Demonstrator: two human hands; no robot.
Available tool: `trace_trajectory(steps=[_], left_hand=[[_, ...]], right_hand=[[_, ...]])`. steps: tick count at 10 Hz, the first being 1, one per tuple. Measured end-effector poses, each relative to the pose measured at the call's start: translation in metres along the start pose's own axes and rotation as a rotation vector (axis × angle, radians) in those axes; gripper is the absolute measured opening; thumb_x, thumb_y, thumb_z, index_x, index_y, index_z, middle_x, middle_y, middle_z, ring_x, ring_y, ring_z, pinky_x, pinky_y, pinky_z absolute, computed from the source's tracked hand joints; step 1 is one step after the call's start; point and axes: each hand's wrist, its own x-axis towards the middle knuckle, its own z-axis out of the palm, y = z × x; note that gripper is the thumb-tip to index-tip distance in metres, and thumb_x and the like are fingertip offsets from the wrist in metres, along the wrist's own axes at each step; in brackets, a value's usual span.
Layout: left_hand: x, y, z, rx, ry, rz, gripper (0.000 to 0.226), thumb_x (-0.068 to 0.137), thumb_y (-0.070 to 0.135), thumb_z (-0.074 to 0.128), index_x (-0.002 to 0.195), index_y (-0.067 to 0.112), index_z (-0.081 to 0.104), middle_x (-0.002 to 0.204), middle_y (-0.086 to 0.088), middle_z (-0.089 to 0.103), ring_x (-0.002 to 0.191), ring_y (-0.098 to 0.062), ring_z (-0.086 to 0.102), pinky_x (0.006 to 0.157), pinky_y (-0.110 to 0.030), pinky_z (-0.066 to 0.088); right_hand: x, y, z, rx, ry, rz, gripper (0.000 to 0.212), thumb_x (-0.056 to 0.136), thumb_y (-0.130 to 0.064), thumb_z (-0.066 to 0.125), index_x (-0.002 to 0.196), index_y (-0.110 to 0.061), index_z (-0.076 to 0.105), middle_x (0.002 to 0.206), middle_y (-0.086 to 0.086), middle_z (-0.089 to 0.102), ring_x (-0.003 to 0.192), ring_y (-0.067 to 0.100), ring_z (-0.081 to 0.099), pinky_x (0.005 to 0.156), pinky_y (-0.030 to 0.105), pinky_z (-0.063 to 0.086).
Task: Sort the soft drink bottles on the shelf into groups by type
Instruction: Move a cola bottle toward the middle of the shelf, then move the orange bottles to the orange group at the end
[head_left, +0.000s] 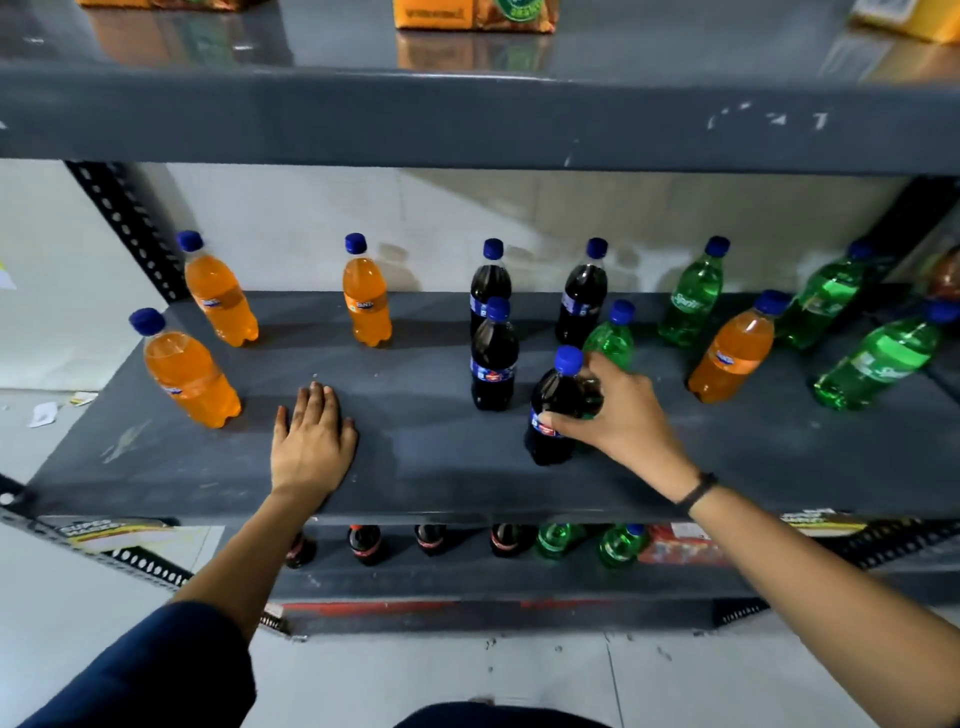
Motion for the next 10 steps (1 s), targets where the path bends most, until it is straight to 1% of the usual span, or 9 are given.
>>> trace_trajectory(steps=[1, 2, 3, 4, 5, 6, 7, 9, 10], left_hand=[[0.000, 0.000, -0.001, 0.002, 0.011, 0.006, 0.058, 0.098, 0.034, 0.029, 0.147, 0.006, 0.018, 0.159, -0.011, 0.012, 0.148, -0.024, 0.008, 0.121, -0.044, 0.004], [0.001, 0.000, 0.000, 0.001, 0.014, 0.012, 0.057, 0.098, 0.033, 0.031, 0.147, 0.005, 0.019, 0.159, -0.012, 0.013, 0.148, -0.025, 0.009, 0.120, -0.044, 0.005], [0.001, -0.005, 0.002, 0.000, 0.031, 0.012, 0.057, 0.097, 0.033, 0.032, 0.146, 0.006, 0.022, 0.158, -0.013, 0.016, 0.147, -0.026, 0.011, 0.120, -0.045, 0.007], [0.001, -0.005, 0.003, -0.004, 0.035, 0.024, 0.056, 0.097, 0.032, 0.034, 0.145, 0.005, 0.023, 0.158, -0.013, 0.018, 0.147, -0.027, 0.012, 0.120, -0.047, 0.008], [0.002, -0.005, 0.003, -0.008, 0.031, 0.024, 0.055, 0.097, 0.031, 0.034, 0.145, 0.005, 0.025, 0.157, -0.014, 0.019, 0.147, -0.028, 0.013, 0.119, -0.048, 0.008], [0.001, -0.006, 0.003, -0.011, 0.033, 0.021, 0.055, 0.097, 0.031, 0.034, 0.145, 0.005, 0.025, 0.157, -0.014, 0.019, 0.147, -0.028, 0.013, 0.119, -0.047, 0.008], [0.001, -0.006, 0.003, -0.017, 0.032, 0.024, 0.055, 0.097, 0.031, 0.034, 0.145, 0.005, 0.025, 0.157, -0.014, 0.020, 0.147, -0.028, 0.013, 0.119, -0.047, 0.008], [0.000, -0.007, 0.004, -0.029, 0.046, 0.030, 0.055, 0.097, 0.032, 0.033, 0.145, 0.005, 0.025, 0.157, -0.015, 0.020, 0.147, -0.028, 0.013, 0.119, -0.047, 0.008], [0.000, -0.008, 0.004, -0.030, 0.046, 0.024, 0.056, 0.097, 0.032, 0.033, 0.145, 0.005, 0.024, 0.157, -0.015, 0.020, 0.147, -0.027, 0.013, 0.120, -0.046, 0.008]], right_hand=[[0.000, 0.004, 0.003, -0.002, -0.051, 0.018, 0.062, 0.066, -0.038, 0.082, 0.116, -0.013, 0.055, 0.111, 0.008, 0.069, 0.104, 0.024, 0.063, 0.089, 0.041, 0.052], [-0.009, 0.005, -0.002, 0.042, -0.035, -0.013, 0.072, 0.065, -0.055, 0.075, 0.125, -0.021, 0.052, 0.120, 0.003, 0.065, 0.109, 0.016, 0.060, 0.093, 0.037, 0.052], [-0.013, 0.018, -0.022, -0.054, 0.471, -0.171, 0.064, 0.078, -0.059, 0.062, 0.130, -0.024, 0.047, 0.123, -0.002, 0.052, 0.112, 0.014, 0.051, 0.094, 0.024, 0.044], [0.001, 0.043, -0.049, -0.094, 0.794, -0.095, 0.064, 0.083, -0.047, 0.065, 0.132, -0.013, 0.042, 0.132, 0.009, 0.045, 0.123, 0.026, 0.045, 0.104, 0.034, 0.039], [0.033, 0.084, -0.089, -0.018, 0.805, 0.249, 0.088, 0.075, -0.037, 0.075, 0.141, -0.001, 0.030, 0.143, 0.025, 0.035, 0.136, 0.036, 0.033, 0.113, 0.037, 0.026], [0.048, 0.107, -0.100, 0.032, 0.633, 0.337, 0.082, 0.076, -0.029, 0.076, 0.139, 0.001, 0.032, 0.141, 0.024, 0.042, 0.133, 0.034, 0.038, 0.109, 0.032, 0.029], [0.058, 0.126, -0.105, 0.006, 0.482, 0.452, 0.045, 0.084, -0.032, 0.069, 0.110, 0.002, 0.057, 0.112, 0.026, 0.064, 0.110, 0.036, 0.058, 0.082, 0.033, 0.043], [0.034, 0.103, -0.115, -0.065, 0.357, 0.313, 0.031, 0.083, -0.035, 0.068, 0.074, -0.008, 0.055, 0.072, 0.014, 0.057, 0.073, 0.025, 0.053, 0.067, 0.029, 0.035], [0.015, 0.074, -0.121, 0.001, 0.172, 0.273, 0.031, 0.079, -0.037, 0.072, 0.079, -0.007, 0.065, 0.077, 0.011, 0.067, 0.075, 0.020, 0.059, 0.071, 0.030, 0.044]])
